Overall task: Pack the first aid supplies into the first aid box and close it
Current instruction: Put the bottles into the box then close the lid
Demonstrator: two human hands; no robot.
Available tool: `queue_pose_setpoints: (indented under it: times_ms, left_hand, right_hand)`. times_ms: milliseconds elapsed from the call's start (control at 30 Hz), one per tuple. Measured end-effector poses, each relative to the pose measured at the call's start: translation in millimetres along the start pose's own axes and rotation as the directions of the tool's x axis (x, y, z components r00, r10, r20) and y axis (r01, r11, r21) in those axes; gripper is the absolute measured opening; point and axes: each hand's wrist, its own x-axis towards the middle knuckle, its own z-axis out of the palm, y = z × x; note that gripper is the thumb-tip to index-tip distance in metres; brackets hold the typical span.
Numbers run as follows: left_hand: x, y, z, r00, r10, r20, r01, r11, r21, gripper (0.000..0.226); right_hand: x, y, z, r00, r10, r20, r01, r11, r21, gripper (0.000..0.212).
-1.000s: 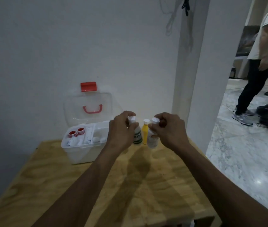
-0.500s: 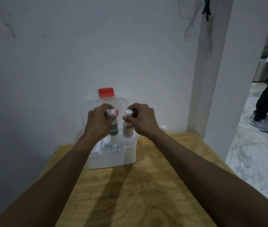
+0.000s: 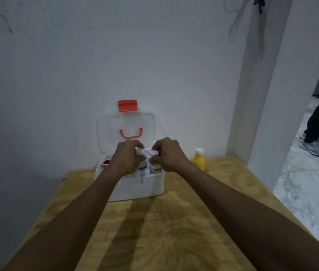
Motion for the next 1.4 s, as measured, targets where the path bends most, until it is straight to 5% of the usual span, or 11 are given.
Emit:
queue_pose_setpoints:
  times_ms: [233, 667, 833, 933, 1033, 1133, 1267, 1400]
  left_hand:
    - [1, -4, 4, 0.997, 0.003, 0.076, -0.01, 0.996, 0.093, 0.037]
    - [-7, -2, 1, 0.997, -0.004, 0.072, -0.004, 0.995, 0.1, 0.043]
    - [-22, -11, -3, 0.995, 0.075, -0.073, -0.072, 0.996, 0.049, 0.042]
    - [-30, -36, -3, 0.989, 0.056, -0.135, -0.032, 0.985, 0.17, 0.052]
    - [-36, -56, -2, 0.999, -0.006, -0.049, 0.02, 0.955, 0.296, 0.056]
    - [-40, -63, -1, 1.0, -0.022, 0.022, 0.011, 0.916, 0.4, 0.053]
    - [-39, -66, 2, 0.999, -0.041, 0.032, 0.023, 0.901, 0.434, 0.054]
    - [-40, -69, 5, 0.999, -0.051, 0.008, 0.042, 0.891, 0.451, 0.059]
  right_hand:
    - [-1, -1, 5, 0.997, -0.041, 0.068, 0.049, 0.991, -0.121, 0.039]
    - [2, 1, 5, 0.997, -0.053, 0.063, 0.066, 0.971, -0.228, 0.021]
    - [-2, 5, -9, 0.996, -0.071, -0.057, 0.063, 0.989, -0.136, 0.036]
    - [-5, 15, -20, 0.979, -0.066, -0.195, 0.039, 0.99, -0.138, 0.034]
    - [-11, 30, -32, 0.955, 0.005, -0.297, -0.065, 0.979, -0.193, 0.037]
    - [-18, 51, -43, 0.951, 0.146, -0.274, -0.232, 0.92, -0.317, 0.036]
    - [-19, 82, -40, 0.976, 0.185, -0.111, -0.214, 0.901, -0.377, 0.008]
    - [-20, 101, -31, 0.973, 0.153, -0.173, -0.199, 0.936, -0.292, 0.031]
